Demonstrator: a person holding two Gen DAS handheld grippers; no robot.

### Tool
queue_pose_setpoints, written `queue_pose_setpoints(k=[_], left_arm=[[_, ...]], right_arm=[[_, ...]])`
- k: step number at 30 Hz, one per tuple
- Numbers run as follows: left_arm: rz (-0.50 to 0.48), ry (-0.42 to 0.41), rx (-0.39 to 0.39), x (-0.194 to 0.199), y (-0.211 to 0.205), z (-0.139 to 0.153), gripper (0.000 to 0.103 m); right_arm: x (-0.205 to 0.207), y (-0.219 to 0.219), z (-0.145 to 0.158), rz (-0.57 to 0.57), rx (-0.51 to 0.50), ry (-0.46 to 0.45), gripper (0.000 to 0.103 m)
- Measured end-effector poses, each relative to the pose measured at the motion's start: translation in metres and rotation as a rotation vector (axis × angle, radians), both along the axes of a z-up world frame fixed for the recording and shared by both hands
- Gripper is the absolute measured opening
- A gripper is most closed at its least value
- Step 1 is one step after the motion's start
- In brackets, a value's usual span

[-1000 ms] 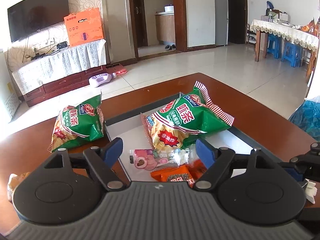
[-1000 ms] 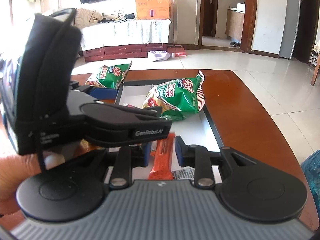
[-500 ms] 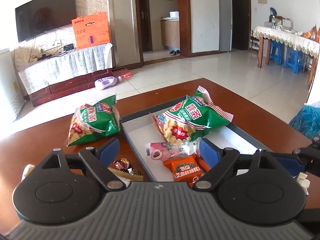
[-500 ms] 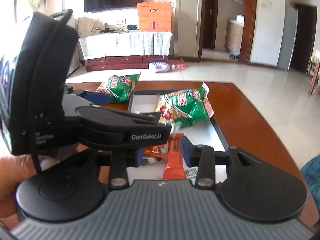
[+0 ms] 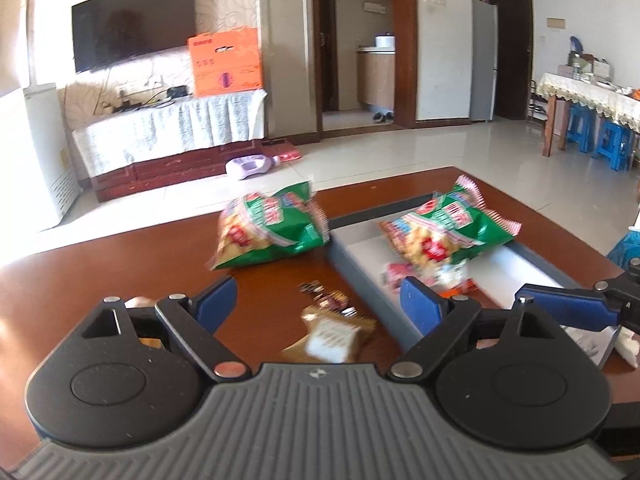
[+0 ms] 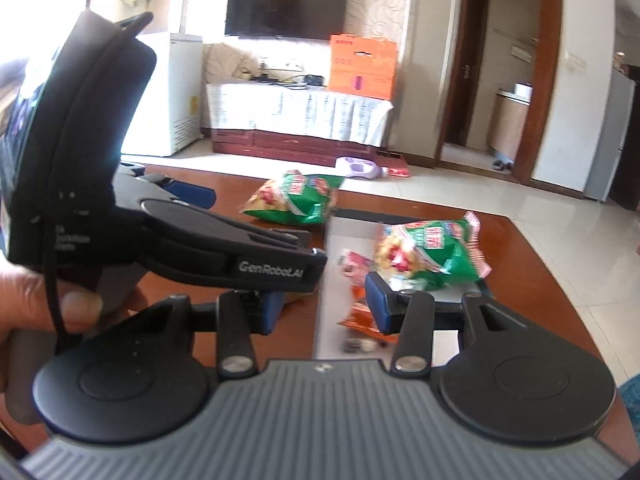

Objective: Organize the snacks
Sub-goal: 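Move the left tool to the clear cookie bag while the right tool approaches the gold pastry packet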

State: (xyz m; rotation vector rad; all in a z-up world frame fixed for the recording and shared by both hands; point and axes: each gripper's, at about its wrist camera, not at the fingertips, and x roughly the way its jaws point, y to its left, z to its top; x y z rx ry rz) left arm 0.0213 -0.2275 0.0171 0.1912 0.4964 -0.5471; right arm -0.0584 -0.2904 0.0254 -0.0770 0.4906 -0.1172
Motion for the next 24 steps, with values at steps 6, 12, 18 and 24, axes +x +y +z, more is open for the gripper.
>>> queue_pose_setpoints(k=[6,12,18,24], left_arm=[[0.061,0.026,0.012,0.015,0.037,-0.013,0.091],[0.107,0.037,0.016,0.031,0.064,-0.022,0.091],[0.084,0.049,0.002,0.037,0.07,-0.027,0.091],[0.114,0.038,0.002,0.047,0.069,-0.03,0.091]], right_arm=[[0.016,0.02,-0.009,0.044,0.03,0.043,0.047],[0.037,0.028,-0.022,0.064,0.02,0.059,0.047],[0.058,0.026,-0.036,0.052,0.008,0.102,0.047],[0.08,0.029,-0.052,0.006,0.031,0.145,0.052]])
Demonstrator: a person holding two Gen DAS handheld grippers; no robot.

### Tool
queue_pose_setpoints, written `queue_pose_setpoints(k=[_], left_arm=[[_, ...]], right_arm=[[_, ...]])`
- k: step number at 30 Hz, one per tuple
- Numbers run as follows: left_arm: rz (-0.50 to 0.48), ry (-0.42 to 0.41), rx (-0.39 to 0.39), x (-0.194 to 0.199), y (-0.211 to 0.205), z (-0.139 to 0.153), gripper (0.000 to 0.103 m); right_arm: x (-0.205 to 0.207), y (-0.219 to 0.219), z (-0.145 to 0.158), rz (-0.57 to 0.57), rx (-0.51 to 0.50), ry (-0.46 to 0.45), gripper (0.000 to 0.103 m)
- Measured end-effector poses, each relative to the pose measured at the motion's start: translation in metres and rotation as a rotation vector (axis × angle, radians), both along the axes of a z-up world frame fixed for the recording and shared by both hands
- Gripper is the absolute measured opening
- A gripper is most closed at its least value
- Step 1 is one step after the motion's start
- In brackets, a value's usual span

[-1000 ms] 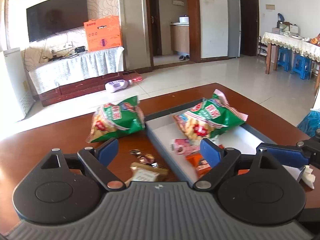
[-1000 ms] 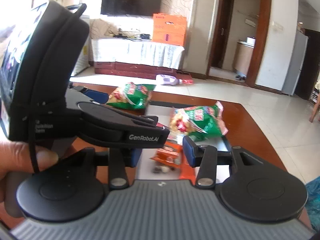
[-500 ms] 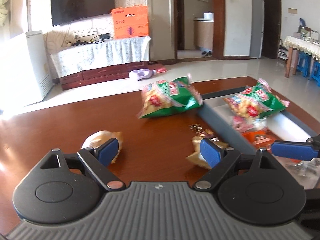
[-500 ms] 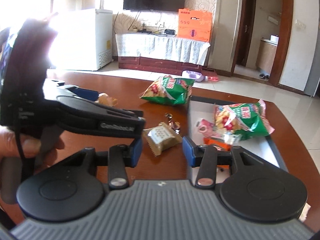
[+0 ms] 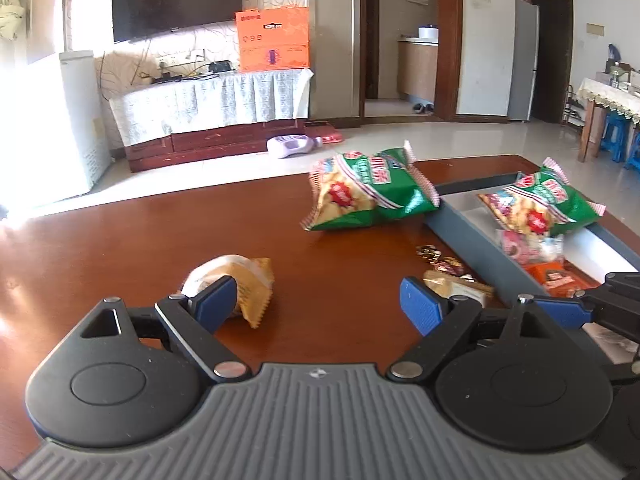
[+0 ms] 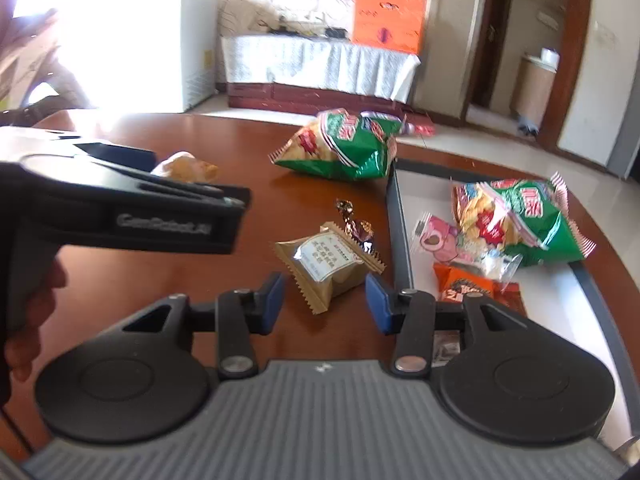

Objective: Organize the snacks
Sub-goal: 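Move the left tool to the clear cookie bag while the right tool approaches the gold pastry packet, then grasp the clear cookie bag with the left tool while the right tool grasps the gold pastry packet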

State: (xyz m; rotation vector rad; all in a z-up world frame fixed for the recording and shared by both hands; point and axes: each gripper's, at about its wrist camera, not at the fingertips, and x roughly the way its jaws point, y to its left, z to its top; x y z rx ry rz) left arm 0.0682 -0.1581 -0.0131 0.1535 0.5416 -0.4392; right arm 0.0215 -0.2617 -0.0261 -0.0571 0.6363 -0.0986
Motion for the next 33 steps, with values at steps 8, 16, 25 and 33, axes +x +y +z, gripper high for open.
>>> queue_pose_setpoints(k=[8,16,25,33], left_arm=[[0.042,-0.004,0.006,0.031,0.011,-0.005,0.091],[0.031,0.041,-0.027,0.068,0.022,-0.018,0.091],[0.006,0.076,-0.044,0.087,0.017,-0.032,0.093],[-0.041,0.075,-0.03,0.081,0.009,-0.035,0.093]], right_arm=[[0.025,0.001,-0.005,-0.127,0.024,-0.011,0.069],[0.05,0.005,-0.016,-0.165,0.037,0.003,0.07],[0.051,0.01,-0.023,-0.079,-0.048,-0.005,0.069],[0.048,0.016,-0.022,-0.025,-0.056,-0.004,0.07]])
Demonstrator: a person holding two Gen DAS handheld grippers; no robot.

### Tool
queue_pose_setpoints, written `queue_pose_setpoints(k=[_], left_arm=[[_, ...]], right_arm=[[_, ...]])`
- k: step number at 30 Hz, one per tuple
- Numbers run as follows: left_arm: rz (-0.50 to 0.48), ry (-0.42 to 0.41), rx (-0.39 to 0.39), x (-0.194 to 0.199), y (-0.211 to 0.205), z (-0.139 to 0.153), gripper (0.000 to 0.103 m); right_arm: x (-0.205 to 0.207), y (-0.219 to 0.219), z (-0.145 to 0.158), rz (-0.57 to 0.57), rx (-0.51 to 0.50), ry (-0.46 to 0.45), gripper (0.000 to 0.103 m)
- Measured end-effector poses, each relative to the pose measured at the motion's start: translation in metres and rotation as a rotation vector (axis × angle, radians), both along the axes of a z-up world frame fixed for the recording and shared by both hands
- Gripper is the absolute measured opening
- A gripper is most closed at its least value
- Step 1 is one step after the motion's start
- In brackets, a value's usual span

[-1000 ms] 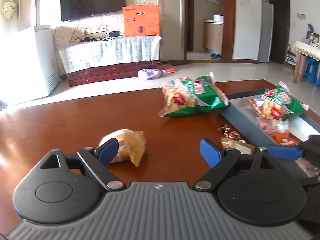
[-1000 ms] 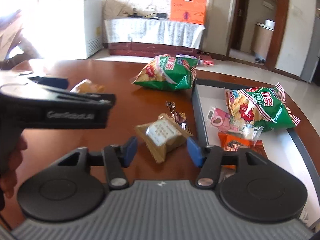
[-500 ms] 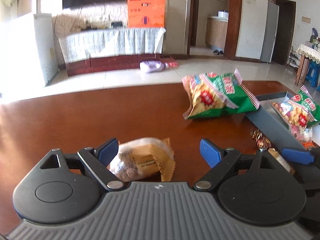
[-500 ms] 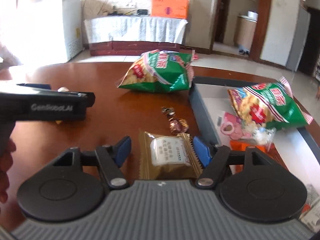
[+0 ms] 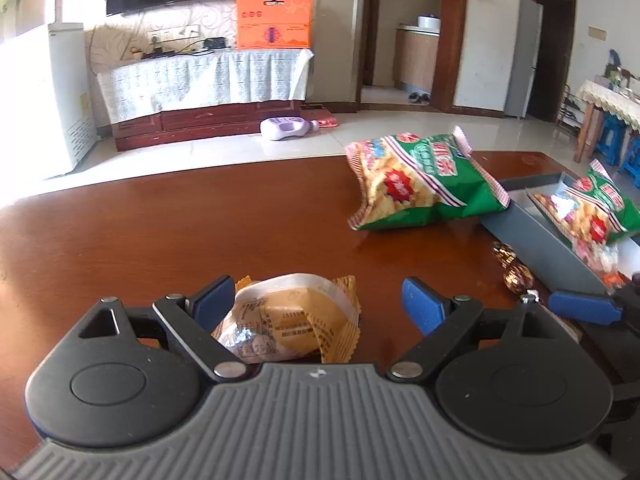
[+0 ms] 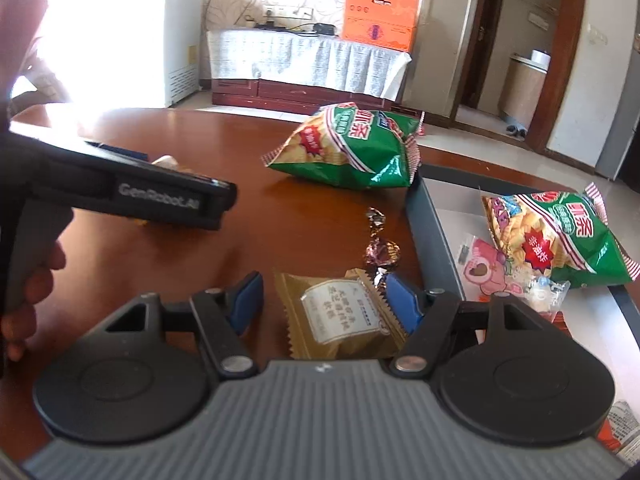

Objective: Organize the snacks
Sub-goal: 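Grasp the clear cookie bag with the left tool while the right tool grasps the gold pastry packet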

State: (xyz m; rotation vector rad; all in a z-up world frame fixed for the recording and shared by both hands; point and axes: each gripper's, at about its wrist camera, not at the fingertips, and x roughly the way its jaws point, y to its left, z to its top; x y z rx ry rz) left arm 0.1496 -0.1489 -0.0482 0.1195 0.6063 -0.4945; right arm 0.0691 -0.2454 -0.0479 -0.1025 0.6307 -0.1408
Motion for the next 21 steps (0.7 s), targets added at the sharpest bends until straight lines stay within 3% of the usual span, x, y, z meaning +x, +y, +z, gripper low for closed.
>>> queue_pose_setpoints(k=[4,7,11,21], left_arm=[[-0.031,-0.008,0.018,-0.002,-0.005,-0.001,0.092],[-0.057,-0.005,0.017,-0.002,-0.008,-0.004,0.083],[-0.082,-0.015,0.04,-0.013,-0.012,-0.004,0.077],[-0.048,-0.004,0.074,-0.038,-0.008,-0.006,0.067]], right_arm=[[-0.003,-0.002,0.001,0.013,-0.007,0.005,0.069],[-0.005,-0.009,0.002,0.037,0.055,0.019,0.061],[-0.011,-0.006,0.004,0.078,0.045,0.031,0.057],[-0.028,0.011,0.008,0.189,0.029,0.053,0.056]])
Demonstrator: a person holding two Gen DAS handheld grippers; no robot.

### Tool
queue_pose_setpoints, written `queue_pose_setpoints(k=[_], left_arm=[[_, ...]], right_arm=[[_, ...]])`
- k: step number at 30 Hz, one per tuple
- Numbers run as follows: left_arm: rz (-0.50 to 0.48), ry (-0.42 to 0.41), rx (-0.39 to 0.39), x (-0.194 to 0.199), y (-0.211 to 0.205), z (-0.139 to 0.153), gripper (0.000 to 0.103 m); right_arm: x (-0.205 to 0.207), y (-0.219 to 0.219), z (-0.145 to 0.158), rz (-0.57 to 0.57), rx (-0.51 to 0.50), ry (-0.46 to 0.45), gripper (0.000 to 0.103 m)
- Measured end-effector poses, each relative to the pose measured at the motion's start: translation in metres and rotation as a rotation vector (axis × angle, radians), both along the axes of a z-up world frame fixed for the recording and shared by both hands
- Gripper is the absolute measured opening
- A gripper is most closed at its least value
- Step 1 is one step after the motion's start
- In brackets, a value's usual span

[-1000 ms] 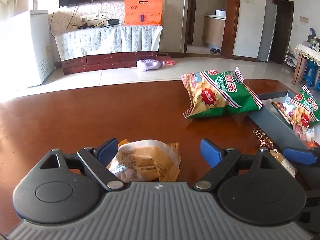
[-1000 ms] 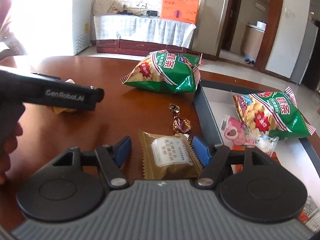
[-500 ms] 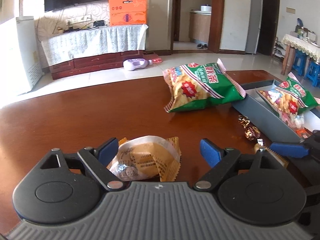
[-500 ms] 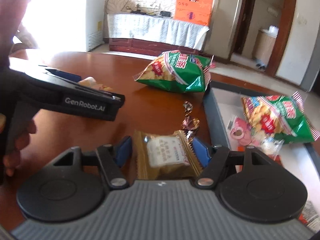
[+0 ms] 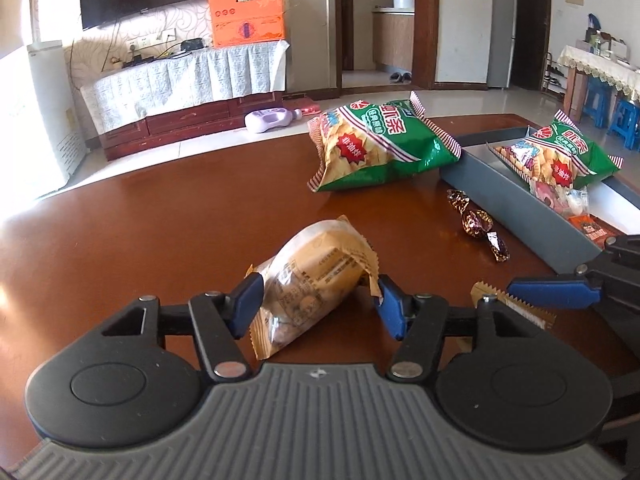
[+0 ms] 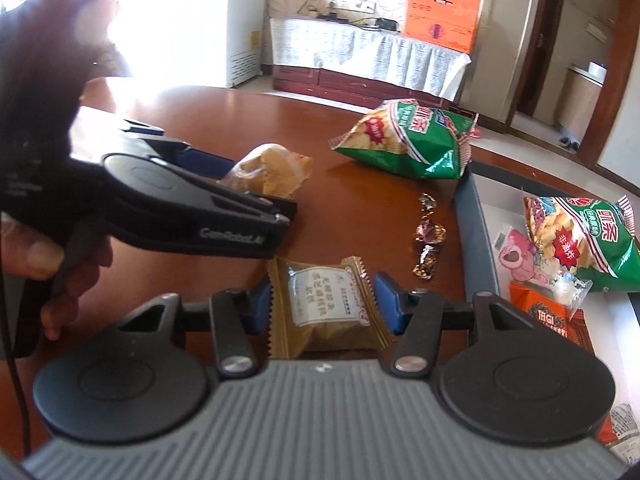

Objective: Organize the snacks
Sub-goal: 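Grasp the clear cookie bag with the left tool while the right tool grasps the gold pastry packet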

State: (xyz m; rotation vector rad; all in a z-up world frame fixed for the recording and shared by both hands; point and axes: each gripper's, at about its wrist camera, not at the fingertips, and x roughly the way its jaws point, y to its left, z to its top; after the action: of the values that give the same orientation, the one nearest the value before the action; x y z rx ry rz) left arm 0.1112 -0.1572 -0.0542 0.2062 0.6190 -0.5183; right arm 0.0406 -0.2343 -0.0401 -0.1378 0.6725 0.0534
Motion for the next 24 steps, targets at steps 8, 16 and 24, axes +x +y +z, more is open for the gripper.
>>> queue_pose_setpoints(k=[8,16,24], left_arm=[[0.011,-0.09,0.028,0.003,0.0,0.007,0.092],[-0.02,0.001,0.01,0.013,-0.007,0.0,0.092],[0.01,0.033,-0.019,0.015,-0.003,-0.002,0.088]], right_arm=[[-0.011,-0.005,0.004,-0.009,-0.011,-0.009,0.057],[-0.01,-0.01,0.003,-0.025,-0.016,0.012,0.064],[-0.013,-0.01,0.001,-0.043,-0.047,0.002,0.072]])
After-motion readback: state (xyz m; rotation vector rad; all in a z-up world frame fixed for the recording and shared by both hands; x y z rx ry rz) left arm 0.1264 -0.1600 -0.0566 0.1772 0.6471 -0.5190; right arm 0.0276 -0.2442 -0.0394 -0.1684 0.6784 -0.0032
